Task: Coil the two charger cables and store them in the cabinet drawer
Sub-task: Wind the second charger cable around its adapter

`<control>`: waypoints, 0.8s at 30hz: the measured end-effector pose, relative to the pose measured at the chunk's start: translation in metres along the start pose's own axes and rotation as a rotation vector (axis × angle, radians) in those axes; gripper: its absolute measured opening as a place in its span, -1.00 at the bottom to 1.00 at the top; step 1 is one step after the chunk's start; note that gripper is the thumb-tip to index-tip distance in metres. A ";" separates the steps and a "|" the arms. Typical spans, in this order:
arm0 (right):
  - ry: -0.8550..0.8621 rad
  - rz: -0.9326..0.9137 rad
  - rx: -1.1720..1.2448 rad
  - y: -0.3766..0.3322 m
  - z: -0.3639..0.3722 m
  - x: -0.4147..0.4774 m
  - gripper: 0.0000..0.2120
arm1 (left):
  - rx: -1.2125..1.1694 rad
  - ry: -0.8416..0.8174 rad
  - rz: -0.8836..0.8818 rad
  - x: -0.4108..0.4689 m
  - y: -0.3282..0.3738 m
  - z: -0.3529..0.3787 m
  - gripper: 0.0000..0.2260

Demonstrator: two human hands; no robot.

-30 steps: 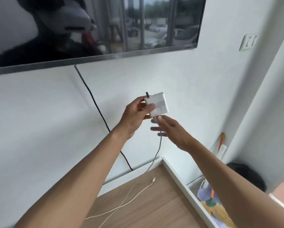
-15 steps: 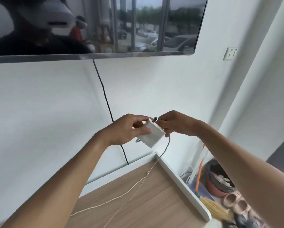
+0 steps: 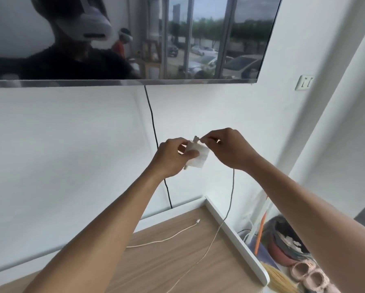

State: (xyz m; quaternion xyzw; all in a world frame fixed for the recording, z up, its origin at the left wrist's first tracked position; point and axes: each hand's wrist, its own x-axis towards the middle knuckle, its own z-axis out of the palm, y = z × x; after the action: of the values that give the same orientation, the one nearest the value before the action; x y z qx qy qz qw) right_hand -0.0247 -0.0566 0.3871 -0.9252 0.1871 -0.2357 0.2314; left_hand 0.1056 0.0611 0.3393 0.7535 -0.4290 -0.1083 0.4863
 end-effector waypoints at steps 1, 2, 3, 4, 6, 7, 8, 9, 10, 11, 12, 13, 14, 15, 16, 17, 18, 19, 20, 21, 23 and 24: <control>0.033 -0.036 0.001 -0.001 -0.002 -0.004 -0.74 | -0.084 0.012 -0.028 0.000 0.006 -0.001 -0.88; 0.065 -0.065 0.003 -0.001 -0.003 -0.007 -0.74 | -0.165 0.020 -0.051 0.000 0.011 -0.002 -0.92; 0.097 -0.092 0.010 -0.001 -0.004 -0.010 -0.74 | -0.215 0.039 -0.062 -0.001 0.018 -0.002 -0.95; 0.126 -0.123 0.015 0.000 -0.006 -0.014 -0.73 | -0.242 0.065 -0.068 -0.001 0.024 -0.001 -0.95; 0.180 -0.201 0.024 0.004 -0.008 -0.021 -0.72 | -0.325 0.123 -0.104 -0.002 0.038 0.004 -0.88; 0.210 -0.237 0.038 0.006 -0.009 -0.024 -0.73 | -0.390 0.140 -0.137 -0.002 0.044 0.007 -0.84; 0.238 -0.266 0.061 0.009 -0.011 -0.029 -0.73 | -0.457 0.151 -0.175 -0.003 0.051 0.011 -0.80; 0.259 -0.288 0.085 0.012 -0.013 -0.033 -0.74 | -0.520 0.152 -0.212 -0.004 0.058 0.016 -0.76; 0.272 -0.301 0.112 0.016 -0.014 -0.037 -0.74 | -0.577 0.145 -0.243 -0.007 0.066 0.021 -0.71; 0.284 -0.312 0.142 0.021 -0.016 -0.041 -0.74 | -0.630 0.135 -0.264 -0.009 0.072 0.025 -0.68; 0.294 -0.319 0.179 0.025 -0.017 -0.044 -0.74 | -0.682 0.122 -0.273 -0.010 0.077 0.029 -0.67; 0.299 -0.322 0.222 0.030 -0.019 -0.047 -0.74 | -0.726 0.117 -0.277 -0.013 0.084 0.034 -0.67; 0.299 -0.322 0.261 0.035 -0.021 -0.049 -0.73 | -0.756 0.120 -0.279 -0.015 0.090 0.039 -0.67; 0.298 -0.324 0.288 0.040 -0.022 -0.052 -0.73 | -0.771 0.130 -0.279 -0.018 0.095 0.044 -0.66; 0.299 -0.330 0.302 0.045 -0.022 -0.054 -0.73 | -0.767 0.144 -0.280 -0.021 0.100 0.048 -0.67; 0.305 -0.339 0.308 0.048 -0.022 -0.057 -0.73 | -0.751 0.157 -0.282 -0.023 0.103 0.051 -0.67; 0.310 -0.352 0.313 0.052 -0.022 -0.061 -0.73 | -0.728 0.171 -0.286 -0.025 0.105 0.054 -0.67; 0.318 -0.367 0.312 0.056 -0.021 -0.065 -0.72 | -0.703 0.181 -0.293 -0.028 0.107 0.057 -0.67; 0.328 -0.378 0.298 0.059 -0.021 -0.069 -0.72 | -0.678 0.183 -0.304 -0.031 0.109 0.060 -0.68; 0.334 -0.382 0.271 0.062 -0.020 -0.072 -0.73 | -0.651 0.182 -0.316 -0.033 0.110 0.062 -0.70; 0.335 -0.377 0.224 0.066 -0.018 -0.078 -0.74 | -0.591 0.186 -0.324 -0.037 0.110 0.064 -0.74; 0.324 -0.376 0.226 0.069 -0.017 -0.080 -0.74 | -0.565 0.200 -0.316 -0.038 0.110 0.064 -0.74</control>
State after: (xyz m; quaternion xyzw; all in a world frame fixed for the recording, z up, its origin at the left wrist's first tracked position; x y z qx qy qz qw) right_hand -0.1156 -0.0826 0.3371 -0.8621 0.0194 -0.4388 0.2525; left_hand -0.0148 0.0314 0.3884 0.6530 -0.2102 -0.2225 0.6928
